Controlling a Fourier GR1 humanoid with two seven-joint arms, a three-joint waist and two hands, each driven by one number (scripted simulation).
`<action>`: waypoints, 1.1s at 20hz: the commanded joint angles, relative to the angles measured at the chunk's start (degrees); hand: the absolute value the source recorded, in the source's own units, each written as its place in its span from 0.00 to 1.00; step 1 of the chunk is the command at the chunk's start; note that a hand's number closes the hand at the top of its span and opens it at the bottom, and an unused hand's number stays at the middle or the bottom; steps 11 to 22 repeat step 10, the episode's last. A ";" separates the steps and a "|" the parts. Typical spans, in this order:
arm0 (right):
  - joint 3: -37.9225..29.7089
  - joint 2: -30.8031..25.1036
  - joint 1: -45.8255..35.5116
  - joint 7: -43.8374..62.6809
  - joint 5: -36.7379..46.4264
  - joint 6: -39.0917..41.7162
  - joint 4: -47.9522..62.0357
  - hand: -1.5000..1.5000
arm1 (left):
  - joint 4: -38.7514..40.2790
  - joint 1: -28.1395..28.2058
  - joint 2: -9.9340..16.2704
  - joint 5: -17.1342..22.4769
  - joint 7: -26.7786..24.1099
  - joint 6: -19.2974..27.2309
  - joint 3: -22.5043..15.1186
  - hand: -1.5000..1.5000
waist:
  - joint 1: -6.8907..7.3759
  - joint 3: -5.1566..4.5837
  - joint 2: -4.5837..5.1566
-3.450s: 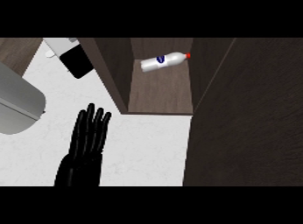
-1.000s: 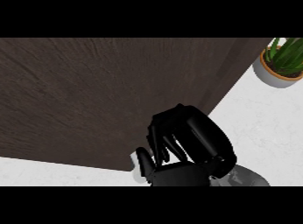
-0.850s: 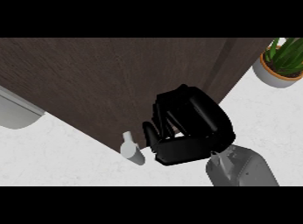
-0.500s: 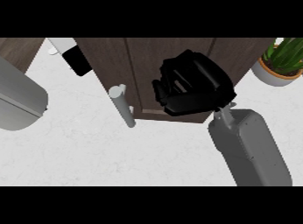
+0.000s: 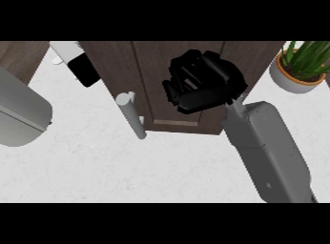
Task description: Pick up the bottled water, place it into the cabinet and close the cabinet
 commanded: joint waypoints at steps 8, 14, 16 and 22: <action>-2.35 2.85 -9.27 -1.52 -2.05 -0.18 11.26 1.00 | -2.67 -0.78 -3.06 0.19 3.42 -1.65 -0.66 0.00 | 1.48 -0.70 1.59; 0.20 2.85 -10.38 -1.68 -3.43 -2.70 10.92 1.00 | 1.71 -2.74 -1.38 1.67 3.21 -4.93 0.80 0.00 | 2.00 -0.80 1.50; 0.20 2.85 -10.38 -1.68 -3.43 -2.70 10.92 1.00 | 1.71 -2.74 -1.38 1.67 3.21 -4.93 0.80 0.00 | 2.00 -0.80 1.50; 0.20 2.85 -10.38 -1.68 -3.43 -2.70 10.92 1.00 | 1.71 -2.74 -1.38 1.67 3.21 -4.93 0.80 0.00 | 2.00 -0.80 1.50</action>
